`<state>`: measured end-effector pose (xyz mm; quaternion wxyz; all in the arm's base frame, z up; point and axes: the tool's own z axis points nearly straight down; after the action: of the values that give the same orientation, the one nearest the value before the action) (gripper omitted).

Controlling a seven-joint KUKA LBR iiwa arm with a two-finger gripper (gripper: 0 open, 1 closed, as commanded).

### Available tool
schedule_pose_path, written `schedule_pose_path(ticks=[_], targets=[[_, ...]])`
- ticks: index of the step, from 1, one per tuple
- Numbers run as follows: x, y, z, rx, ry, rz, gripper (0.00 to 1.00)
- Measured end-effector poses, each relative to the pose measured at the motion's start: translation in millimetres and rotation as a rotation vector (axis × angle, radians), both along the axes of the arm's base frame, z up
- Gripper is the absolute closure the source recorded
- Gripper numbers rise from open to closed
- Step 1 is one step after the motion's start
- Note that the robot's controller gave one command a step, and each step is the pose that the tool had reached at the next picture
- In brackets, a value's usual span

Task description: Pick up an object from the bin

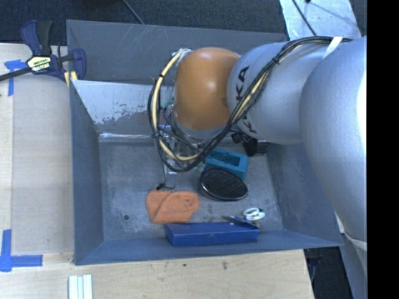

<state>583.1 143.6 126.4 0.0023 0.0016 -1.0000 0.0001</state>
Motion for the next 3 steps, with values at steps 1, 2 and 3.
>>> schedule_pose_path(ticks=[1,2,3], targets=[[1.4,-1,5,0.001,-0.007,-0.003,0.00],[-24.5,-3,-3,0.001,-0.011,0.079,0.00],[-40.8,-21,-39,0.002,-0.006,0.121,0.00]])
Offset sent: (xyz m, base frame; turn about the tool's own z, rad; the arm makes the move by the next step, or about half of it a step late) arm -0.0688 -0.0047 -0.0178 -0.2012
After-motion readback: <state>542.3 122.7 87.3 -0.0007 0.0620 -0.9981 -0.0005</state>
